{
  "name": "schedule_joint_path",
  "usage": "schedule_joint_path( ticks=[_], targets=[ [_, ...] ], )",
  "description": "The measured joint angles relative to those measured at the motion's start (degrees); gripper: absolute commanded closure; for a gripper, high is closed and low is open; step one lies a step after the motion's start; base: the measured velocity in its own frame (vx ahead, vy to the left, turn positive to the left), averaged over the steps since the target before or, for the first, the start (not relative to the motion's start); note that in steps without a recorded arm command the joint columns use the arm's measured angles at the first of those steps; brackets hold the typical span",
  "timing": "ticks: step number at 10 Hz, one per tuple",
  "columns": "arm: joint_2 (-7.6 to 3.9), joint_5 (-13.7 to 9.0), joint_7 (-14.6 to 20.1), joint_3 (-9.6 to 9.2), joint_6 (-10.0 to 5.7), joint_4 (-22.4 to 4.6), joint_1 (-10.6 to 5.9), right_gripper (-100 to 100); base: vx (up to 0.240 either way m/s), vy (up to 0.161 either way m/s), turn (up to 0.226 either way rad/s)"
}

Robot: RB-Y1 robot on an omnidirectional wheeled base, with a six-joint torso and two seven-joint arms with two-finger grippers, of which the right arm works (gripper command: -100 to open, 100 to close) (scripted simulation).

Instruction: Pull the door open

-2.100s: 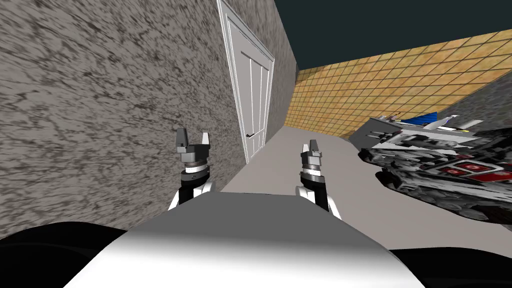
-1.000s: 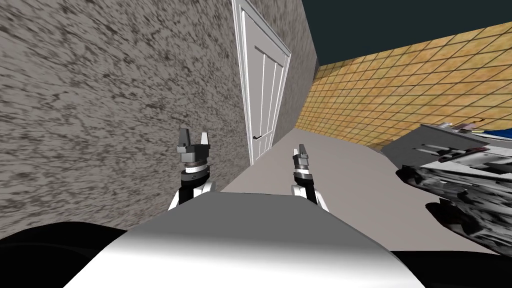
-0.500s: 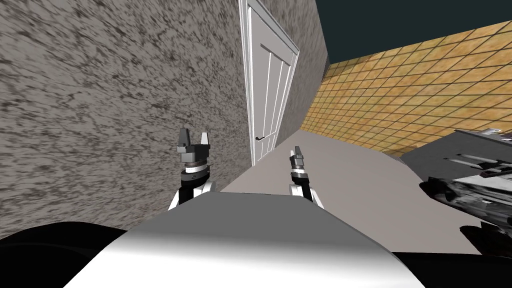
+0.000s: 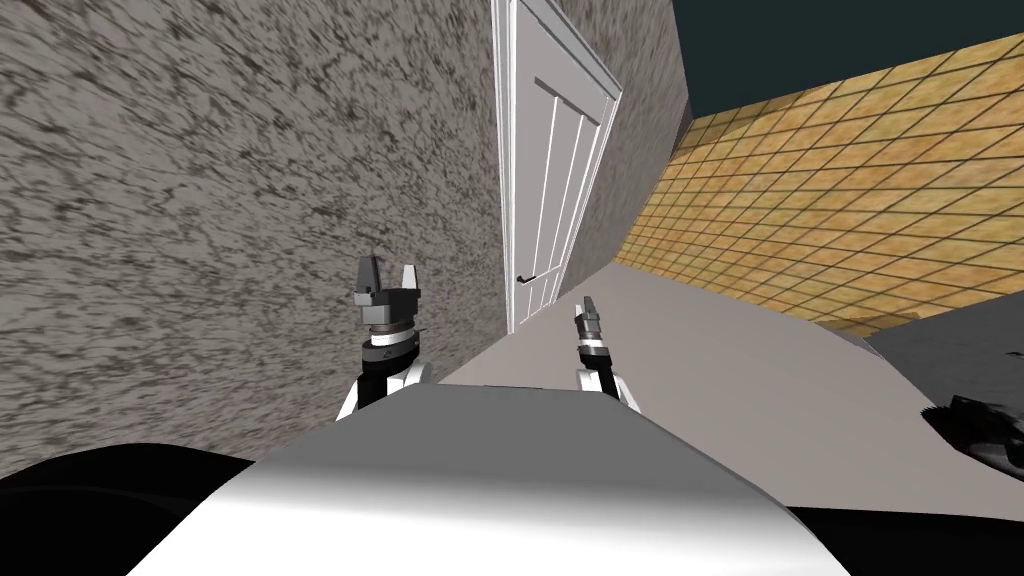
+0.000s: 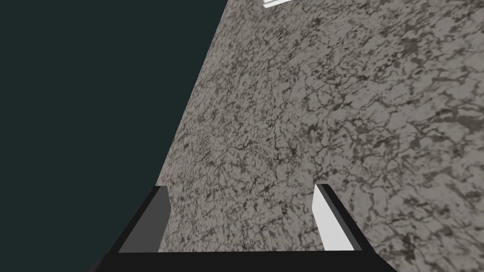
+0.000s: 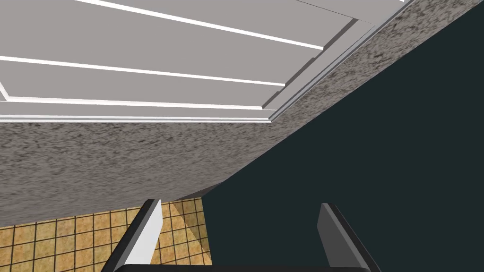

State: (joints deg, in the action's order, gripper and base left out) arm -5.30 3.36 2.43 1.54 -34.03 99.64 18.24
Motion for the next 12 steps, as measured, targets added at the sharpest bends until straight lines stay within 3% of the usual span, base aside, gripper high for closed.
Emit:
schedule_joint_path(
  ticks=[12],
  targets=[
    [-2.54,-0.78,3.14,-1.10,-4.15,-16.31,-6.45,-100,0.050,-0.043,0.122]
  ],
)
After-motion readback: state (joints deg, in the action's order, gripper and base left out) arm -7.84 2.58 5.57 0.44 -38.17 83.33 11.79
